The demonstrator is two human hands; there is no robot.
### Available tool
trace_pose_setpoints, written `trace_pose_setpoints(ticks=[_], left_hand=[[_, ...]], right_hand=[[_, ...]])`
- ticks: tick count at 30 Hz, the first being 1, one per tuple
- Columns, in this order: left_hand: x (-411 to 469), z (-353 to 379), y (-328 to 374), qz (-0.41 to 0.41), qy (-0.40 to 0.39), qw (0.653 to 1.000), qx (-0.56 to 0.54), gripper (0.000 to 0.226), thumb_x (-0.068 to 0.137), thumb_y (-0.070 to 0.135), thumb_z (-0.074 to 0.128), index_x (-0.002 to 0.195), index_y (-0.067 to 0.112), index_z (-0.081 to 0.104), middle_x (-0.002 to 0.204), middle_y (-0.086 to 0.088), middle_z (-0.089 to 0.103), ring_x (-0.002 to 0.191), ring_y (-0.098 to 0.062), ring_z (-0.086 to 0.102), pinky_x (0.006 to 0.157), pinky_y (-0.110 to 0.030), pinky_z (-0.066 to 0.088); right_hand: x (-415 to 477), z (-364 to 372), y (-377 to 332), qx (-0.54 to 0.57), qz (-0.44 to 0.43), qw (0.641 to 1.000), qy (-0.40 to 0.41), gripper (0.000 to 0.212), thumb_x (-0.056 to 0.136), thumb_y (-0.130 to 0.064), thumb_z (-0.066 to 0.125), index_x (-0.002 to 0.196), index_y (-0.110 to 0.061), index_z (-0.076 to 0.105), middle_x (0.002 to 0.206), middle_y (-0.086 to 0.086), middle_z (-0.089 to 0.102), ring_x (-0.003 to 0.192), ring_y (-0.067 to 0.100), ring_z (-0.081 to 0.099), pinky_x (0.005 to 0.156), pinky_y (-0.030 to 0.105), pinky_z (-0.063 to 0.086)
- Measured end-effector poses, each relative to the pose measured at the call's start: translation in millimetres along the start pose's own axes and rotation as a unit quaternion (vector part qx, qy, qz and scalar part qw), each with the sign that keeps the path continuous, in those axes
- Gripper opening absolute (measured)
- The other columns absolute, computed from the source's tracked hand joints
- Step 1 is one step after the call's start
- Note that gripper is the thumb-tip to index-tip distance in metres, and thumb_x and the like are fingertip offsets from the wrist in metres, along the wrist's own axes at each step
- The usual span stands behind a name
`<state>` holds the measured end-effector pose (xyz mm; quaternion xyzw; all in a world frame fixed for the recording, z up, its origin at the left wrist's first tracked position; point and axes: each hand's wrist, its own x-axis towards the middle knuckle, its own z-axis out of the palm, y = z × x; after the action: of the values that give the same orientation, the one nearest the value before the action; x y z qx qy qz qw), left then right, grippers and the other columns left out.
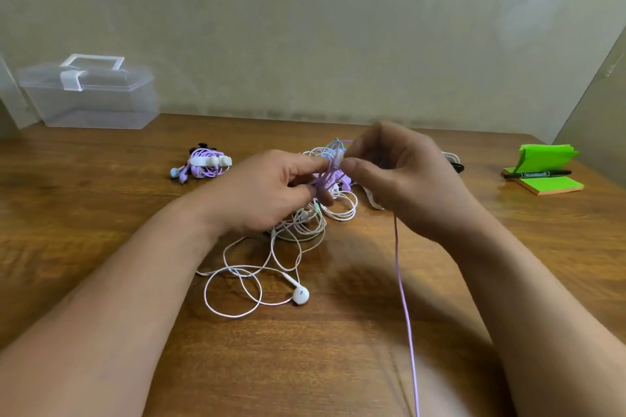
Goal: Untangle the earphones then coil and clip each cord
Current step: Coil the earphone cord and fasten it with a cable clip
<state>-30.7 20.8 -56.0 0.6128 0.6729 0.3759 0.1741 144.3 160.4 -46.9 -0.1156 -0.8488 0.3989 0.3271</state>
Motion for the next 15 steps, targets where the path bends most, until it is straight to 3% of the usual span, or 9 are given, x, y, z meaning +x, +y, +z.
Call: trace_pose_setpoints(ticks=[4,7,9,12,15], left_hand=[[-2.4,3.4,6.3,-0.017,-0.023,1.000,0.012,0.031,0.106,0.014,0.056,0.125,0.034,0.070,0.099,0.014,0.078,0.056,0.002,0.049,0.057,-0.015,0.038],[-4.2,1.1,9.6,-0.014,-0.052,0.998,0.022,0.030,0.106,0.016,0.055,0.112,0.040,0.073,0.093,0.021,0.076,0.071,0.000,0.058,0.069,-0.019,0.044],[-6.0,-1.1,10.9,-0.001,-0.094,0.996,0.004,0.029,0.107,0.014,0.054,0.115,0.033,0.075,0.098,0.008,0.077,0.082,-0.009,0.062,0.077,-0.030,0.046],[-8.9,-5.7,13.2,0.006,-0.135,0.985,-0.104,0.034,0.105,0.000,0.051,0.119,0.021,0.075,0.097,-0.005,0.075,0.069,-0.019,0.044,0.060,-0.029,0.037],[-12.5,-12.4,14.0,0.031,-0.184,0.964,-0.187,0.043,0.103,-0.005,0.051,0.131,0.022,0.068,0.107,-0.009,0.076,0.069,-0.023,0.039,0.057,-0.023,0.036]], right_hand=[[0.3,0.6,-2.6,0.091,0.001,0.995,-0.030,0.010,0.097,0.001,0.068,0.103,-0.006,0.066,0.075,-0.005,0.069,0.055,0.001,0.056,0.055,0.012,0.040],[0.7,-0.1,-3.6,0.083,0.000,0.996,-0.018,0.014,0.096,0.006,0.066,0.104,-0.005,0.067,0.082,0.004,0.072,0.056,0.001,0.059,0.055,0.012,0.041],[1.7,-2.9,-2.6,0.103,0.010,0.995,-0.007,0.012,0.096,0.005,0.067,0.104,-0.004,0.066,0.083,0.012,0.071,0.054,0.005,0.054,0.051,0.019,0.039],[4.6,-7.3,1.1,0.166,0.032,0.986,-0.009,0.010,0.094,0.001,0.070,0.100,-0.007,0.066,0.081,0.014,0.066,0.051,0.010,0.048,0.047,0.022,0.035],[8.7,-9.0,5.6,0.238,0.050,0.969,-0.036,0.009,0.090,-0.008,0.076,0.094,-0.012,0.069,0.082,0.015,0.060,0.053,0.014,0.044,0.046,0.021,0.034]])
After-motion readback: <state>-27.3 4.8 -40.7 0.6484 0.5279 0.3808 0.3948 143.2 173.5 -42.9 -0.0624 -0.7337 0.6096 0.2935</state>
